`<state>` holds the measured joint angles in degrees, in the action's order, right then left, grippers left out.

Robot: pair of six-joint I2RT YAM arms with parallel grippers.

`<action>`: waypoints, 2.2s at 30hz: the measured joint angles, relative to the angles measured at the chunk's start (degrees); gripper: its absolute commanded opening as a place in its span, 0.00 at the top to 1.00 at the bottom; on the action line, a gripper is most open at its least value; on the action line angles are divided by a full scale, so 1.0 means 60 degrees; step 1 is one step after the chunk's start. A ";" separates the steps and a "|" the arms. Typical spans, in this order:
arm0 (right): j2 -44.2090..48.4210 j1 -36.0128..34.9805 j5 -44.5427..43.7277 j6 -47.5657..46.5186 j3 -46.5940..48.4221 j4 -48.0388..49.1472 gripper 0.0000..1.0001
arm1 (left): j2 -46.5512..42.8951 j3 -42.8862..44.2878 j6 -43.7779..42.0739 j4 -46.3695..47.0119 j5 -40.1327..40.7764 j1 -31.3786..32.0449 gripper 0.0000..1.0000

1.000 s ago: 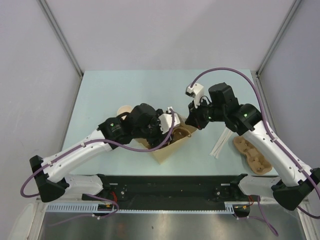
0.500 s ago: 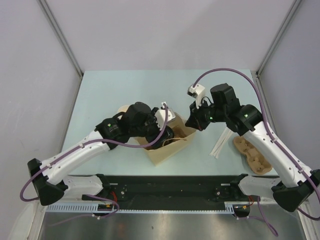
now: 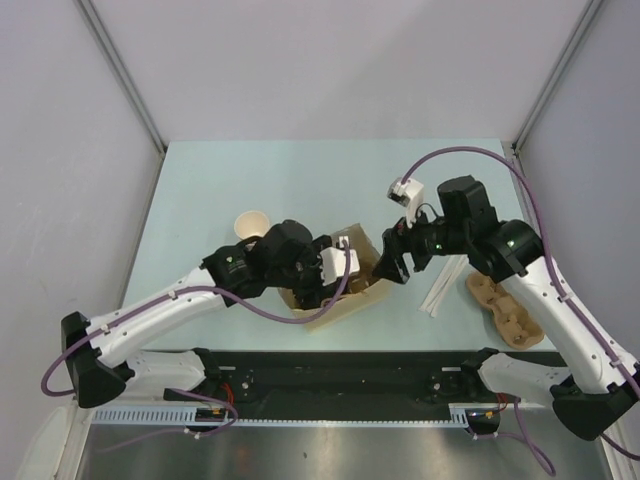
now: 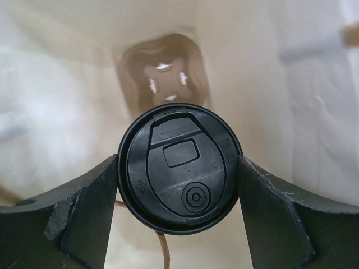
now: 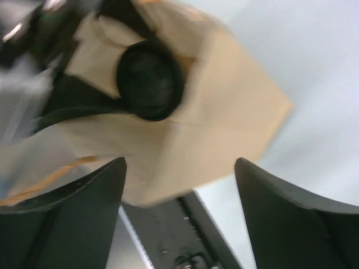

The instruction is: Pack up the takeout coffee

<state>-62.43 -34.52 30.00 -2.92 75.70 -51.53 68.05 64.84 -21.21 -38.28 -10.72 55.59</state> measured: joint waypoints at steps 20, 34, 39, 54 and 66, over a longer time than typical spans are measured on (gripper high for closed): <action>-0.2656 -0.0481 0.0714 -0.5544 0.2787 -0.0240 0.20 | -0.0029 -0.0142 -0.2269 -0.0295 -0.0102 0.0798 0.91; -0.3683 -0.1166 -0.0412 -0.6251 0.3122 -0.0339 1.00 | -0.0069 -0.0142 -0.2218 -0.0339 0.0765 0.0841 0.93; -0.2823 -0.1198 -0.1198 -0.5264 0.2408 0.0900 1.00 | -0.0408 -0.0149 -0.2233 -0.0331 0.1191 0.0841 0.95; -0.0062 -0.2998 -0.3304 -0.4251 -0.0940 0.2874 1.00 | -0.0590 -0.1734 -0.2029 0.1570 0.2594 0.1045 0.99; 0.1177 -0.5023 -0.6029 -0.4299 -0.2637 0.4350 1.00 | -0.1566 -0.3668 -0.2226 0.3563 0.3093 0.1785 1.00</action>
<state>-55.37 -64.66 -6.17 -28.71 59.88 -25.43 58.65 42.83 -34.57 -16.91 7.84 66.30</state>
